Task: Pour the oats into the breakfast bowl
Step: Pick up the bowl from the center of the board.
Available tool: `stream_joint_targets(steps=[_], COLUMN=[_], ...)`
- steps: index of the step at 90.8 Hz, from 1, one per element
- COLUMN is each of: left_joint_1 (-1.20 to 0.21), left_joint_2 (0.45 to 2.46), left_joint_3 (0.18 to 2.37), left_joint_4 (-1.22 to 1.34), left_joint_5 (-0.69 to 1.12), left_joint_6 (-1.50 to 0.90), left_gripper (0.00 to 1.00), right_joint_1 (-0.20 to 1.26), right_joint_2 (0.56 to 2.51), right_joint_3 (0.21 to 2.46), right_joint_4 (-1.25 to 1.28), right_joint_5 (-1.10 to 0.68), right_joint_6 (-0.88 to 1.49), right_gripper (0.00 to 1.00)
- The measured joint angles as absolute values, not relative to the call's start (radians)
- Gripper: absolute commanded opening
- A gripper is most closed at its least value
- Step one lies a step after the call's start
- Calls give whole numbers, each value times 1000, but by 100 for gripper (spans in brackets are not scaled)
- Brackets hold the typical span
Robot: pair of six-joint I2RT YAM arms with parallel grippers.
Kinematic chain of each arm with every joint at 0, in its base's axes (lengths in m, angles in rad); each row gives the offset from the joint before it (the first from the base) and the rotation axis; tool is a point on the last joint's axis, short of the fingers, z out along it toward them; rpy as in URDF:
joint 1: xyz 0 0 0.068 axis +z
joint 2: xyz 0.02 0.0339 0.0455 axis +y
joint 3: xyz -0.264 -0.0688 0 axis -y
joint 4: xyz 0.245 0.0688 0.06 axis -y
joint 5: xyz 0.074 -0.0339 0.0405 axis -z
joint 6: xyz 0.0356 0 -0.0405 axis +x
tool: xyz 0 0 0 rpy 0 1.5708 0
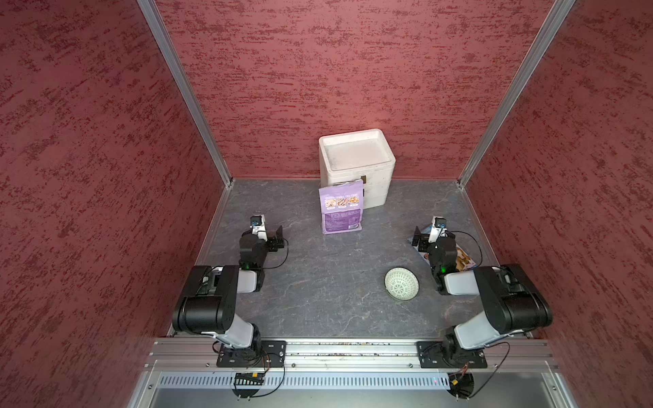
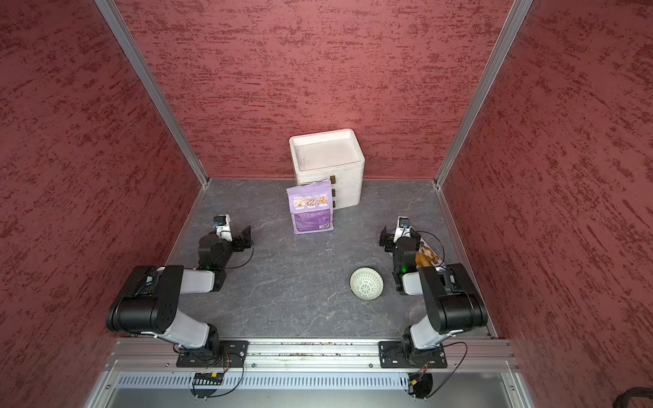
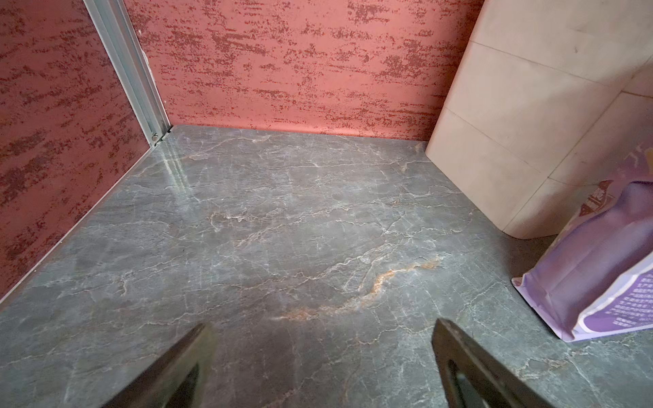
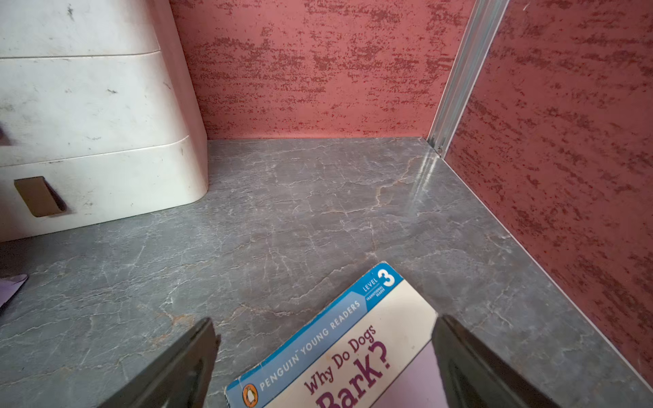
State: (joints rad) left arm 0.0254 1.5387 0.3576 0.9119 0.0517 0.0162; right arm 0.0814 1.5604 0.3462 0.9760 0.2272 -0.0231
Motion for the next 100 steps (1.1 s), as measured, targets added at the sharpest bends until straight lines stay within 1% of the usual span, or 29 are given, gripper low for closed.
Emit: stream_joint_targets(steps=[47, 53, 59, 66, 74, 80, 87, 93, 100], left_joint_1=[28, 18, -3, -52, -83, -68, -43, -33, -31], left_joint_2=[1534, 1498, 1419, 1283, 1144, 1047, 953, 895, 855], left_joint_3=[358, 357, 358, 386, 489, 586, 646, 639, 596], left_joint_4=[907, 879, 822, 700, 478, 323, 224, 173, 124], left_joint_5=[52, 29, -19, -110, -169, -110, -8, 66, 157], left_joint_6=[16, 17, 17, -6, -127, -215, -313, -411, -517], left_gripper=[100, 100, 100, 100, 100, 100, 100, 100, 100], right_joint_1=[81, 81, 93, 103, 107, 108, 108, 106, 110], right_joint_2=[1560, 1545, 1484, 1323, 1173, 1084, 995, 956, 980], right_joint_3=[346, 344, 343, 388, 548, 683, 766, 806, 862], right_joint_4=[976, 969, 915, 690, 364, 132, -67, -227, -411], right_joint_5=[228, 228, 236, 257, 282, 295, 269, 211, 111], right_joint_6=[-23, -24, -27, 12, 147, 294, 403, 463, 518], right_gripper=[99, 98, 98, 99, 99, 99, 99, 98, 97])
